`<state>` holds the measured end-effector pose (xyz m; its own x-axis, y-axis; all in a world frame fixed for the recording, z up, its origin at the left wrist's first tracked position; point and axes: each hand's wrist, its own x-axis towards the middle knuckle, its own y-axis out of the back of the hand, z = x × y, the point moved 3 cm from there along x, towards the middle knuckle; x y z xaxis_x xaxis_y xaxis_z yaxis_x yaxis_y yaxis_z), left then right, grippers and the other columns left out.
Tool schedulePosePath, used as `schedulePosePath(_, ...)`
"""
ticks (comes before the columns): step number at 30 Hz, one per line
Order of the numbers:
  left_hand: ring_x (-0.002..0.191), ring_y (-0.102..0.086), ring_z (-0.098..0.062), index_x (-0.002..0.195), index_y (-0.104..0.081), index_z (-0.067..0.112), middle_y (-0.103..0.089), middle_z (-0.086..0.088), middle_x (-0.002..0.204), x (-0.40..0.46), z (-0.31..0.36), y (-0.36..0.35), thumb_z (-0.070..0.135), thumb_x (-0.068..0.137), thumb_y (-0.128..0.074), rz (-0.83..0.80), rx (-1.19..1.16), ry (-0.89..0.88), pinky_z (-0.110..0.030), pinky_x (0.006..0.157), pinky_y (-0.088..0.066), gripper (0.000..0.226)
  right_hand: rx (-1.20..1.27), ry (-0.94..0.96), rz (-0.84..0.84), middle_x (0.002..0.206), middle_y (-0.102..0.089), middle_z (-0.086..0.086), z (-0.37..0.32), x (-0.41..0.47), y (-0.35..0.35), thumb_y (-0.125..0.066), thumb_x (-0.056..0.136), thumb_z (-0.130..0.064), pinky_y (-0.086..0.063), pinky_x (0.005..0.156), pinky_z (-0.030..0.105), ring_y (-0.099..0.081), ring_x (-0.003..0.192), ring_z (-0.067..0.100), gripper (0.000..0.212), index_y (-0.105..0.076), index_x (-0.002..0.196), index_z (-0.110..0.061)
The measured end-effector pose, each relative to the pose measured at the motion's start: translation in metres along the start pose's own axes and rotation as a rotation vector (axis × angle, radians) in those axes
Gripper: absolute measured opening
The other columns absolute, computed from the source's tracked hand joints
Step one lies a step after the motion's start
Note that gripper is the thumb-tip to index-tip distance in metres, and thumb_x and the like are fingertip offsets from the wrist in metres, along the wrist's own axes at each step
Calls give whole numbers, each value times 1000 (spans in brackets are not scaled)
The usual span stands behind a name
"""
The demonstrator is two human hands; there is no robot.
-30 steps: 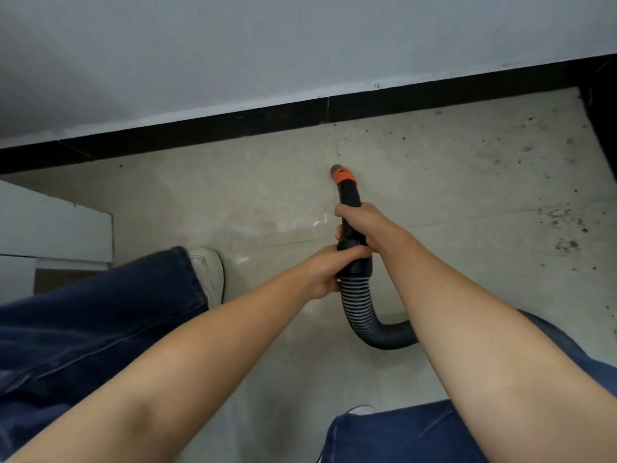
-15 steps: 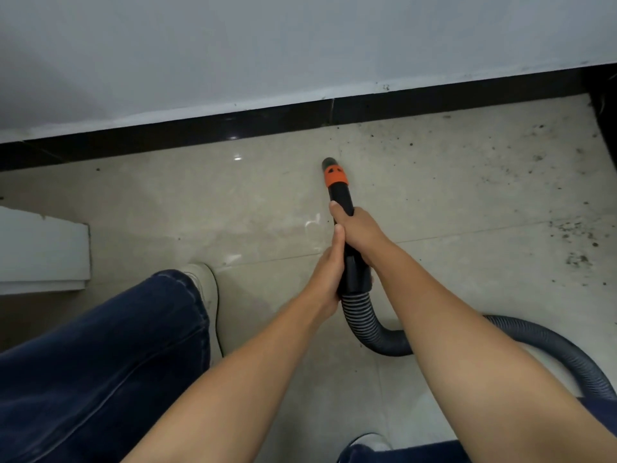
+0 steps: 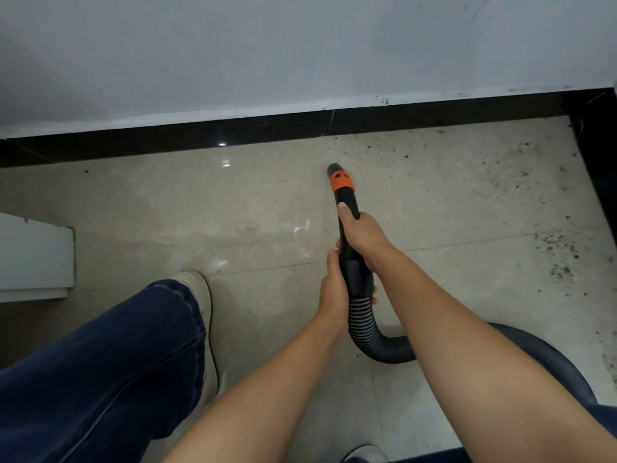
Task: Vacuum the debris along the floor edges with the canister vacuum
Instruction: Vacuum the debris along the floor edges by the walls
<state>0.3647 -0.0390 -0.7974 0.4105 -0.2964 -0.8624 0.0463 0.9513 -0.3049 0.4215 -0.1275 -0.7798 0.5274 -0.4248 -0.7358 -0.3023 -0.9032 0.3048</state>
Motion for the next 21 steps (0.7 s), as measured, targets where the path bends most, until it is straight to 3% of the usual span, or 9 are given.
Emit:
schedulePosePath(8, 54, -62, -21, 79, -67, 12, -68, -8, 61, -4, 1, 5, 54, 100, -30, 40, -57, -28, -28, 47, -50, 60, -63, 14, -22, 70, -59, 7, -7, -5, -12, -41, 98, -48, -49, 58, 29, -57, 59, 19, 37, -48, 81, -15)
schedulePosePath(13, 56, -61, -21, 80, -68, 12, -68, -9, 65, -2, 9, 11, 56, 98, -32, 34, -33, -21, -29, 48, -48, 59, -6, 6, 15, 73, -58, 7, -9, -4, -15, -41, 98, -47, -50, 60, 30, -58, 61, 19, 39, -50, 97, -10)
schedulePosePath(21, 49, -60, -19, 82, -67, 7, -65, -9, 60, 5, 22, -16, 57, 98, -32, -54, 146, 23, -26, 44, -49, 64, 96, -57, 137, 85, -60, 10, -8, 12, 20, -41, 97, -50, -53, 78, 37, -60, 77, 25, 45, -52, 105, -8)
